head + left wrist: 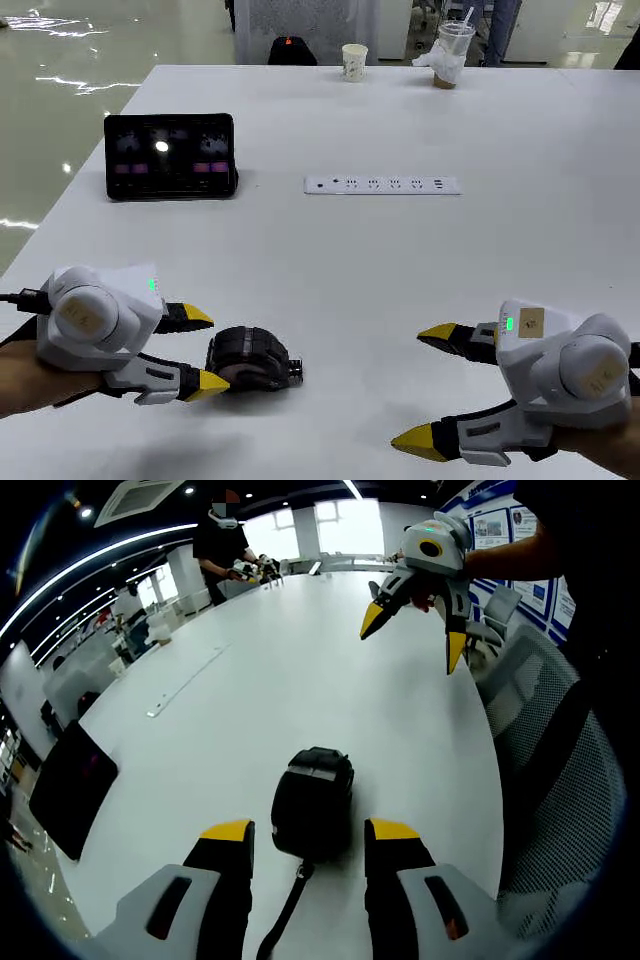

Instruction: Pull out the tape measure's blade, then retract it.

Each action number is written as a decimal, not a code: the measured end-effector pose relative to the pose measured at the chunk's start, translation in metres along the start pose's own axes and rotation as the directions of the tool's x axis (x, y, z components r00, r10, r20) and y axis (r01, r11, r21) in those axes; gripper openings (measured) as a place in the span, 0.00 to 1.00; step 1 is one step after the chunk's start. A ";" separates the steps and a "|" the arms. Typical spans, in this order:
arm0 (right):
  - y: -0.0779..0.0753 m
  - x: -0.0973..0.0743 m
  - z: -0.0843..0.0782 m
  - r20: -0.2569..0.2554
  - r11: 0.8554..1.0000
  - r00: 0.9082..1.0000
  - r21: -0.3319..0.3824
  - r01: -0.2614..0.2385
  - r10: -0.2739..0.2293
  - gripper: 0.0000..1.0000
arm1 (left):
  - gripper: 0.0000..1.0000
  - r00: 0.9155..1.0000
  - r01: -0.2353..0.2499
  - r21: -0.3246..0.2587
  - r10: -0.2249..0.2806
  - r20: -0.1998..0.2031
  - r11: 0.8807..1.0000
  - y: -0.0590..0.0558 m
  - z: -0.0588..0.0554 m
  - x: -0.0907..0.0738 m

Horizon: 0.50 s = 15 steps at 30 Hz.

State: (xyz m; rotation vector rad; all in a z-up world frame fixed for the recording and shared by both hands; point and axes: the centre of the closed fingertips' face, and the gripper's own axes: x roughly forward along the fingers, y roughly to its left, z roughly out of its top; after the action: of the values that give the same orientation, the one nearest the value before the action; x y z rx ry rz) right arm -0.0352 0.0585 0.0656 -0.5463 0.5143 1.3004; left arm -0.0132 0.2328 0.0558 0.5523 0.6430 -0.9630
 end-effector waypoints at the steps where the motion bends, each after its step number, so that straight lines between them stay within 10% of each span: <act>1: -0.001 0.001 0.001 -0.002 1.000 1.000 -0.012 -0.004 0.004 0.63 | 0.38 1.000 0.003 0.004 -0.003 -0.004 1.000 0.001 0.000 0.001; 15: -0.011 0.026 0.014 -0.018 0.987 0.997 -0.137 -0.083 0.081 0.46 | 0.32 0.996 0.067 0.051 -0.064 -0.055 0.996 0.003 -0.003 0.011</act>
State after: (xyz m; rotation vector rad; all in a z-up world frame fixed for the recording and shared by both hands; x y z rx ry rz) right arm -0.0186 0.0850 0.0607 -0.6539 0.4629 1.4190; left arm -0.0072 0.2301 0.0461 0.6082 0.6883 -1.0318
